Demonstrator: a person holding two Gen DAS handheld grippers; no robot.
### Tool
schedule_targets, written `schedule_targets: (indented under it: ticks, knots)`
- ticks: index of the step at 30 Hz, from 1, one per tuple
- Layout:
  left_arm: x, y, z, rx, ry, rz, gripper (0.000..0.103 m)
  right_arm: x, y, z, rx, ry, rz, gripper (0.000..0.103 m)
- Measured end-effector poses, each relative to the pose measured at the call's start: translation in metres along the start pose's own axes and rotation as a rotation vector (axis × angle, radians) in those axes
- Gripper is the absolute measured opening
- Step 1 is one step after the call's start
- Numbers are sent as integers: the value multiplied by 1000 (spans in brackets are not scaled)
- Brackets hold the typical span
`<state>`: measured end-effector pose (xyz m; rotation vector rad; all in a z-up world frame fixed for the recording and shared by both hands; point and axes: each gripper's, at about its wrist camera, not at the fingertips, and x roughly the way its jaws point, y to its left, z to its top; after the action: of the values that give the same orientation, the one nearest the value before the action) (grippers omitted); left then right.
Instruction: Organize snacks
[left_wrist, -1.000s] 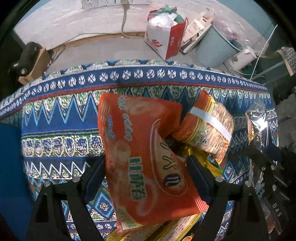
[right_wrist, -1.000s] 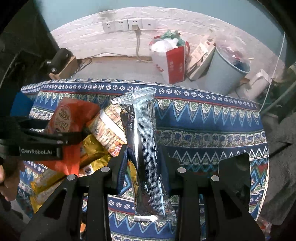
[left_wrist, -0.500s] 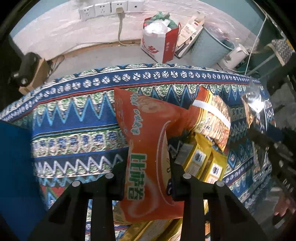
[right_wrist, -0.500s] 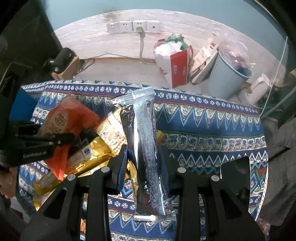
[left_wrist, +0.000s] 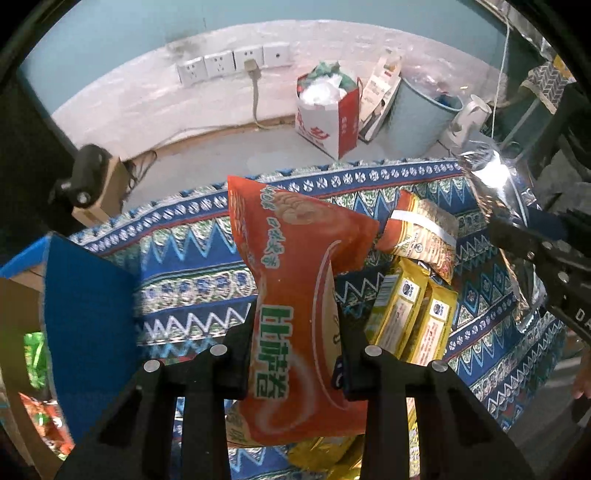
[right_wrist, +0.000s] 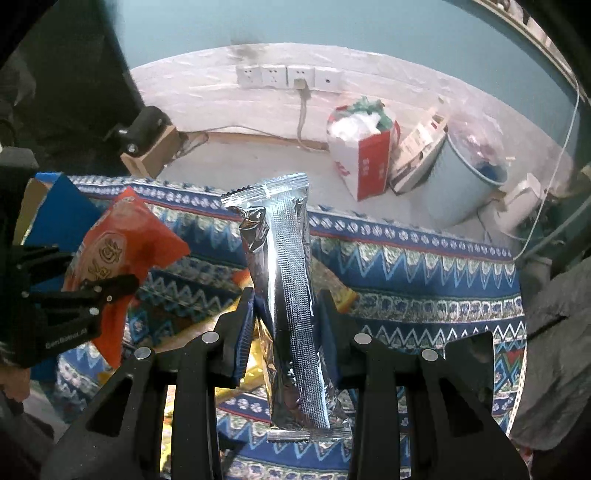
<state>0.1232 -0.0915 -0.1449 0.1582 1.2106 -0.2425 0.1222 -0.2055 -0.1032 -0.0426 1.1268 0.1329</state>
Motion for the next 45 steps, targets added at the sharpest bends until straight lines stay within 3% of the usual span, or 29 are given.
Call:
schedule_targets:
  ticks: [9, 21, 45]
  knots:
    - [-40, 5, -11, 57, -85, 50, 34, -18, 26, 11, -28, -37, 25, 32]
    - [-90, 38, -28, 39, -175, 84, 34, -32, 66, 24, -66, -76, 59, 32]
    - [-134, 147, -81, -147, -238, 137, 34, -22, 182, 53, -191, -85, 138, 32]
